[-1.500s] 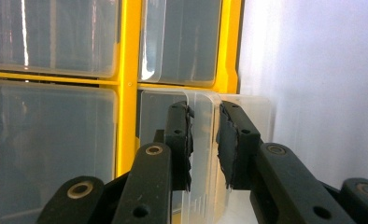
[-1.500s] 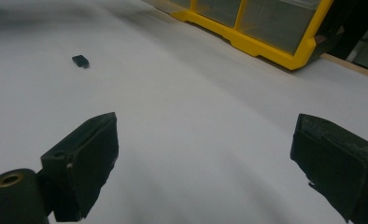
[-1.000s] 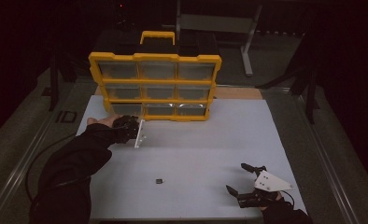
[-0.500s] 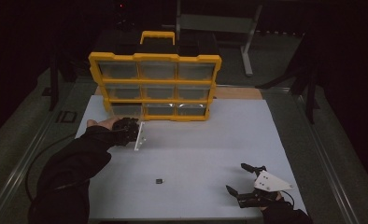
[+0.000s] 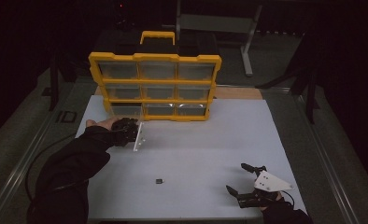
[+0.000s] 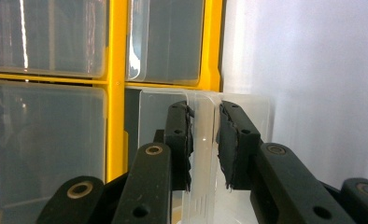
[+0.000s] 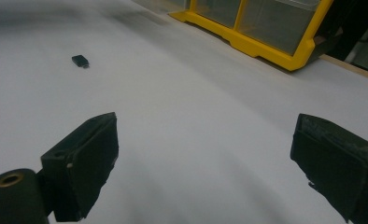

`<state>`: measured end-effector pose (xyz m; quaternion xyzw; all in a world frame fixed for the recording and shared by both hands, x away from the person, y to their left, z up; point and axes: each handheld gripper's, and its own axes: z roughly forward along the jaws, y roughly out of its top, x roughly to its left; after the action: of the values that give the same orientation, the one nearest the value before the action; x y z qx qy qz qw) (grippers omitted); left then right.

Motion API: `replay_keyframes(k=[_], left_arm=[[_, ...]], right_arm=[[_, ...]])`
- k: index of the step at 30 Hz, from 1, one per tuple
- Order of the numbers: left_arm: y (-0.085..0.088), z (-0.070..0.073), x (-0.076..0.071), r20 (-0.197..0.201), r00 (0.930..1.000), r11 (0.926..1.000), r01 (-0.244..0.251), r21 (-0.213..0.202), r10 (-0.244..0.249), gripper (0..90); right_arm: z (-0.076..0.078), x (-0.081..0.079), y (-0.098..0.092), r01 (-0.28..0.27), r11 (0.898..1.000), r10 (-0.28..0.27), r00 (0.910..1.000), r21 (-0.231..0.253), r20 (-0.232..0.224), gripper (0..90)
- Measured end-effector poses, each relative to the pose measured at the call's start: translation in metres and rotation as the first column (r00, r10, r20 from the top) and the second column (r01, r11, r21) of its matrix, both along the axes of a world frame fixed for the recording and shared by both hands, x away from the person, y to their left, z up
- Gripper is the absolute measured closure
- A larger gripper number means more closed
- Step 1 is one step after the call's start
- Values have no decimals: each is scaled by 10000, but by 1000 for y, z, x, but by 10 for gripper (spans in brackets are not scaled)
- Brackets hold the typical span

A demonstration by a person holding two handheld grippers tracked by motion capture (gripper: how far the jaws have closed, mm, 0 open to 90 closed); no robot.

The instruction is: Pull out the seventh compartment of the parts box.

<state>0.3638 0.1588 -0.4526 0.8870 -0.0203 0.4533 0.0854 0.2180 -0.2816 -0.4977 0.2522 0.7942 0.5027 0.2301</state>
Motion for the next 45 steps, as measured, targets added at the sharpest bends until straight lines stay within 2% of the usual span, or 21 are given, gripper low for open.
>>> replay_keyframes(k=[16,20,21,22,25,26,28,29,30,32,35,36,38,39,40,41,42,43,44,45], left_arm=[[0,0,1,-84,10000,9999,8,-165,-10,739],[0,1,2,-219,9997,9995,-98,-291,91,730],[0,3,2,-98,9998,9989,-190,-435,186,715],[0,4,2,-87,9997,9982,-226,-549,221,641],[1,14,2,-488,9979,9887,-501,-1413,436,497],[1,17,2,-536,9974,9870,-549,-1510,472,460],[1,22,3,-891,9941,9734,-804,-2144,625,395],[2,25,3,-995,9928,9691,-888,-2302,673,365],[3,28,3,-1223,9900,9604,-1010,-2597,710,345],[4,31,4,-1355,9874,9459,-1195,-3018,815,299],[6,35,4,-1763,9802,9189,-1503,-3648,903,255],[7,36,5,-2040,9743,9050,-1700,-3899,952,234],[8,38,6,-2223,9686,8856,-1984,-4200,1115,168],[9,39,7,-2374,9651,8671,-2102,-4516,1103,164],[10,41,7,-2497,9616,8517,-2238,-4737,1139,144],[11,42,7,-2588,9596,8405,-2291,-4910,1103,143],[12,44,7,-2672,9582,8252,-2321,-5150,1027,139],[13,46,7,-2779,9555,8051,-2413,-5418,993,124],[14,47,7,-2926,9515,7915,-2504,-5575,949,118],[16,49,7,-3257,9423,7739,-2630,-5761,778,97]], right_arm=[[0,0,0,-22,10000,22,10000,-26,-31,78],[0,0,0,-14,10000,14,10000,-25,-30,78],[0,0,0,-7,10000,7,10000,-22,-26,78],[0,0,0,-10,10000,10,10000,-27,-18,78],[0,0,0,-7,10000,7,10000,-8,-18,78],[0,0,0,-12,10000,12,10000,-25,-40,78],[0,0,0,-15,10000,14,10000,-28,-35,78],[0,0,1,-14,10000,14,10000,-16,-37,78],[0,0,0,-9,10000,9,10000,-15,-28,78],[0,0,0,7,10000,-7,10000,-22,-8,78],[0,0,0,7,10000,-7,10000,-11,-17,77],[0,0,0,5,10000,-5,10000,-14,-17,78],[0,0,0,6,10000,-6,10000,-21,-8,78],[0,0,0,14,10000,-14,10000,-18,8,78],[0,0,0,31,10000,-31,10000,-13,10,78],[0,0,0,43,10000,-43,10000,-15,12,78],[0,0,0,48,10000,-48,10000,-11,9,78],[0,0,0,57,10000,-57,10000,2,3,78],[1,0,0,67,10000,-67,10000,7,-7,78],[1,0,-1,65,10000,-65,10000,14,-13,78]])
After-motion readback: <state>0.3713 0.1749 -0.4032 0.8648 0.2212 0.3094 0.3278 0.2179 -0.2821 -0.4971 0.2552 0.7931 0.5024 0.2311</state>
